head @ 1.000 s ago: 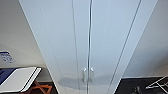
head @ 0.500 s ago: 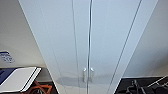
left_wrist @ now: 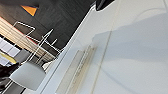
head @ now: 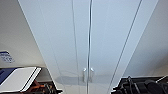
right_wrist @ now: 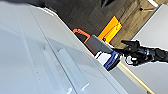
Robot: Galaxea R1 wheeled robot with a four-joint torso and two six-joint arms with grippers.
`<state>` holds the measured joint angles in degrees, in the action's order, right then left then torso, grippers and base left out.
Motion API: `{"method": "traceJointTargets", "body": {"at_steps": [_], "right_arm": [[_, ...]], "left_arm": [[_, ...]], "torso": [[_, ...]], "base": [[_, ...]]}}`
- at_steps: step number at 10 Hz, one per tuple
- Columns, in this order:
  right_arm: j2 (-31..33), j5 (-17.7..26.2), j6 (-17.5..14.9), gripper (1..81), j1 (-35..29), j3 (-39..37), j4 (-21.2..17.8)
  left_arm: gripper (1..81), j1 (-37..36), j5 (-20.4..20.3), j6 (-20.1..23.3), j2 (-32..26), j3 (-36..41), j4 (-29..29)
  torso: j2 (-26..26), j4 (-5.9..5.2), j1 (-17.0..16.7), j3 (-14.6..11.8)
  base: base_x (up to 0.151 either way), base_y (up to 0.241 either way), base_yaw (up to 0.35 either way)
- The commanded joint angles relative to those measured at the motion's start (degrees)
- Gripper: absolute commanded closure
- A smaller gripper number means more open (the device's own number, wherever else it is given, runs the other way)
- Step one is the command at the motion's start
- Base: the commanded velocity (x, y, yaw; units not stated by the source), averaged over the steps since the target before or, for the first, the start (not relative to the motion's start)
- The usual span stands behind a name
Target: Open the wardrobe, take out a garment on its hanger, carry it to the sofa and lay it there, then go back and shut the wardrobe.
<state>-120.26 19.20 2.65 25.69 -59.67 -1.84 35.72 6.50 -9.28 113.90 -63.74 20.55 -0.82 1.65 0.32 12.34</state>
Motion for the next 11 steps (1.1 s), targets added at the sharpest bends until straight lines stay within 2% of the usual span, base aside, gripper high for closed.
{"method": "traceJointTargets", "body": {"at_steps": [1, 5, 9, 11], "right_arm": [[-2.2, 1.1, 0.2, 1.0, -7.5, -1.9, -1.1], [-8.7, 4.2, 1.1, 1.0, -8.2, -7.5, -0.9], [-14.4, 4.3, 1.3, 1.0, -9.9, -12.9, -1.0], [-14.9, 3.6, 1.4, 1.0, -11.7, -12.8, -1.1]], "left_arm": [[1.0, -7.0, 1.9, -1.4, 1.2, -1.5, 0.1], [1.0, -7.9, 2.5, -1.5, 5.3, -5.7, 0.0], [1.0, -9.2, 2.6, -2.6, 9.1, -8.1, 0.2], [1.0, -9.5, 1.6, -2.6, 10.3, -8.9, 0.2]], "torso": [[0.0, 0.00, 0.0, 0.0], [0.0, 0.00, 0.0, 0.0], [0.1, 0.00, 0.1, 0.1], [0.1, 0.00, 0.1, 0.1]], "base": [[0.000, 0.000, 0.000], [0.000, 0.000, 0.000], [0.000, 0.000, 0.000], [0.000, 0.000, 0.000]]}}
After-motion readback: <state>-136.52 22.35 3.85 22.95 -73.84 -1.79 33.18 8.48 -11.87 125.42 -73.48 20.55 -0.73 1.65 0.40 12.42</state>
